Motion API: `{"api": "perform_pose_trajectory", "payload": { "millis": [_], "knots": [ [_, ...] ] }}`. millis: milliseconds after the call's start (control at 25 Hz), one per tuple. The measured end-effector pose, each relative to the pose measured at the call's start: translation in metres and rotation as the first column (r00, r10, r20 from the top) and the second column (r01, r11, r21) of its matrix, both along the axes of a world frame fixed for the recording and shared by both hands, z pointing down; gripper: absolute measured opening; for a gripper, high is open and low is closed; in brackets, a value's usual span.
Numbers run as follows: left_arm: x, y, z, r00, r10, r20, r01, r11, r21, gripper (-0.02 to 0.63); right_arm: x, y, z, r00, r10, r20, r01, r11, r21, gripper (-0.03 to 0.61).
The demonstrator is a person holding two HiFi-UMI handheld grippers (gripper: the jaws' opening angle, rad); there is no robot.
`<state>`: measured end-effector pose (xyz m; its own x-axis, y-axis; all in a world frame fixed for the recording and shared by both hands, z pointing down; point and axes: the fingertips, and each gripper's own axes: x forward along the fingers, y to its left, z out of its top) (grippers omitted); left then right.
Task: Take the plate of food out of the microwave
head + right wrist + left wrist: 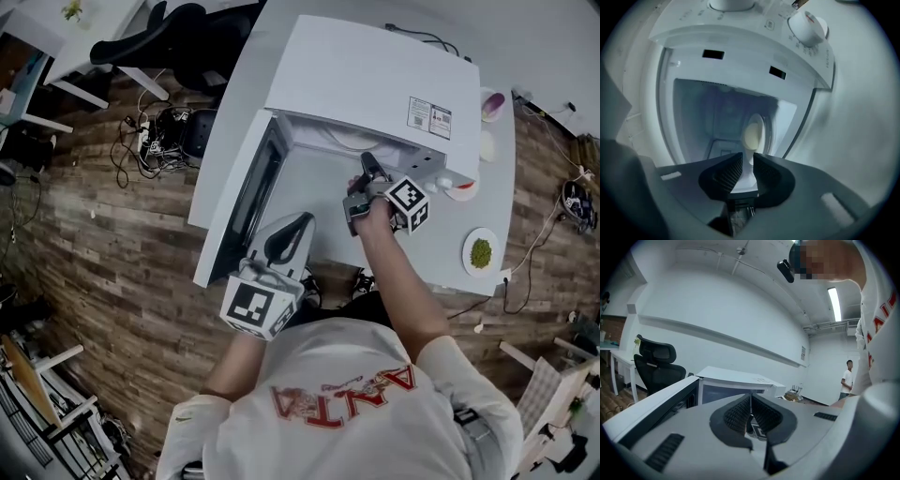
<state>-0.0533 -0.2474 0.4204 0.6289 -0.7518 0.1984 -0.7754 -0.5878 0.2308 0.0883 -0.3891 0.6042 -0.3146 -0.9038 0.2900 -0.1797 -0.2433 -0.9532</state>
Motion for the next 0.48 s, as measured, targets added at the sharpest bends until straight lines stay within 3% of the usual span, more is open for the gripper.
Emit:
{"api": "perform_pose_trajectory", "payload": {
  "millis": [480],
  "knots": [
    [0.002, -0.013, 0.005, 1.0, 0.022, -0.016, -0.023, 0.999, -0.031, 0.017, 0.007, -0.03, 0.033, 0.996, 0.085, -0.037, -0.088, 0.993, -0.08, 0.057]
  ]
}}
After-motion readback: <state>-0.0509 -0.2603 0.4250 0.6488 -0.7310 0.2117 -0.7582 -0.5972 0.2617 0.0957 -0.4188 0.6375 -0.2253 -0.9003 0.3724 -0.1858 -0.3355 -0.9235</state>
